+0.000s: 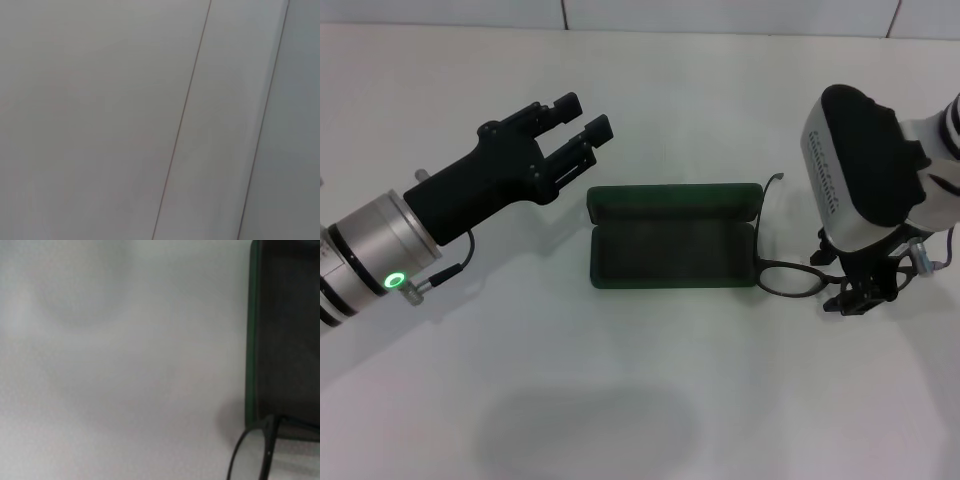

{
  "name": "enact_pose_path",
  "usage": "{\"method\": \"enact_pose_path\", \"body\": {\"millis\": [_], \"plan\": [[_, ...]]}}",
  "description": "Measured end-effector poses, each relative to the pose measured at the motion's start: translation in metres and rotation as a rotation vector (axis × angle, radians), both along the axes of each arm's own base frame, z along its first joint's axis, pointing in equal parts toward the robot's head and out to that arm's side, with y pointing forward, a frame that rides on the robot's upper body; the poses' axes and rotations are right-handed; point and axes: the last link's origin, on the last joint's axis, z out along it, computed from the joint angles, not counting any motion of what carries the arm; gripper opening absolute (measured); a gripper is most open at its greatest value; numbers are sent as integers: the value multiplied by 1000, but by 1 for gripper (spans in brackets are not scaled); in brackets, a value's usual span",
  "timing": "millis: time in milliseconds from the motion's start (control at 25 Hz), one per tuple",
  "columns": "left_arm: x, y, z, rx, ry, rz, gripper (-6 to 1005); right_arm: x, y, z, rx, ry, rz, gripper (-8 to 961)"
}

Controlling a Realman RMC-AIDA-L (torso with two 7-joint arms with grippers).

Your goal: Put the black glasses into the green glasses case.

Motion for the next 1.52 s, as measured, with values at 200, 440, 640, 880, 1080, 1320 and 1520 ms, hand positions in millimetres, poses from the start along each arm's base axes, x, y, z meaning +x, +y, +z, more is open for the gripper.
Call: {"method": "enact_pose_path", "body": {"millis": [200, 440, 640, 880, 1080, 1320, 1520], "plan": [[-1, 0, 0, 1, 2, 5, 531, 4, 0, -4, -5, -10, -5, 495], [1, 3, -1, 8, 10, 1, 532, 5, 2, -6, 4, -1, -9, 470], [2, 7, -2, 9, 21, 5, 525, 6, 2, -6, 5, 2, -12, 358], [4, 8, -3, 2, 24, -2, 527, 8, 2, -1, 13, 20, -32, 193], [5, 8, -2, 1, 19, -5, 529, 6, -1, 20, 8, 103, -64, 126], [14, -1, 4, -27, -56, -70, 533, 6, -9, 64, 27, 273, -90, 107], [26, -7, 14, -62, -133, -150, 535, 13, -20, 100, 36, 575, -64, 107]]}}
